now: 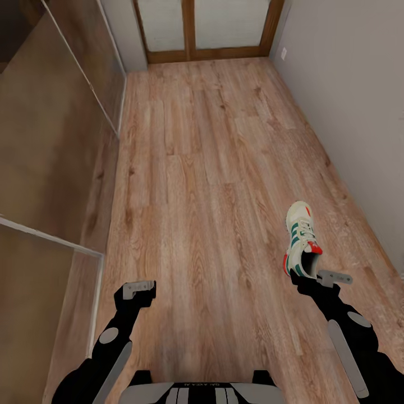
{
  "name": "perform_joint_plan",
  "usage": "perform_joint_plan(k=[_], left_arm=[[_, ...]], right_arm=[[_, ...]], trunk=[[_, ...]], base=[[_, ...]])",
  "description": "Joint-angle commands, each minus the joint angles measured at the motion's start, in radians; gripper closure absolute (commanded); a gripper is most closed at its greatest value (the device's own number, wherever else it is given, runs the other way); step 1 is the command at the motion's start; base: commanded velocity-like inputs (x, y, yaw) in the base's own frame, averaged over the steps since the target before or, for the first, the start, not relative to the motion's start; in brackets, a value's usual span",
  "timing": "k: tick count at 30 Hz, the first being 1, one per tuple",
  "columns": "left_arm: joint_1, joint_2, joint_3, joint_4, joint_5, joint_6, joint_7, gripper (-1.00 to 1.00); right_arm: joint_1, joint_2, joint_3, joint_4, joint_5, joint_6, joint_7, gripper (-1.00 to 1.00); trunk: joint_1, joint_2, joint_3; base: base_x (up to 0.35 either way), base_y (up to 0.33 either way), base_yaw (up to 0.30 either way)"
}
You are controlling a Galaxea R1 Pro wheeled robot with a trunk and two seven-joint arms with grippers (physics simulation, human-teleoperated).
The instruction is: Pick up the two gym shoes and the two sandals from the corridor floor and place them onto the hallstand (shoe rack) in the corridor, making sure they are on the rack and not on the floor. Arrange them so the two gym shoes are next to each other and the two sandals are next to each other.
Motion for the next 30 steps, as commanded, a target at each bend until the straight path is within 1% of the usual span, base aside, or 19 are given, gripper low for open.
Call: perform_joint_plan(k=[1, 14, 30], left_arm=[[0.0, 0.001, -0.003, -0.002, 0.007, 0.003, 0.008, -1.0], [0.0, 0.001, -0.003, -0.001, 0.008, 0.003, 0.008, -1.0], [0.0, 0.001, -0.004, 0.0, 0.008, 0.003, 0.009, -1.0]], right_arm=[[0.0, 0.0, 0.001, -0.002, -0.01, 0.004, -0.008, 1.0], [-0.001, 0.0, 0.001, -0.001, -0.01, 0.004, -0.008, 1.0], [-0.001, 0.0, 0.001, -0.001, -0.01, 0.005, -0.008, 1.0]], trunk=[[0.001, 0.0, 0.0], [0.001, 0.0, 0.004], [0.001, 0.0, 0.005]], base=[[0.337, 0.0, -0.271], [0.337, 0.083, -0.234], [0.336, 0.008, -0.02]])
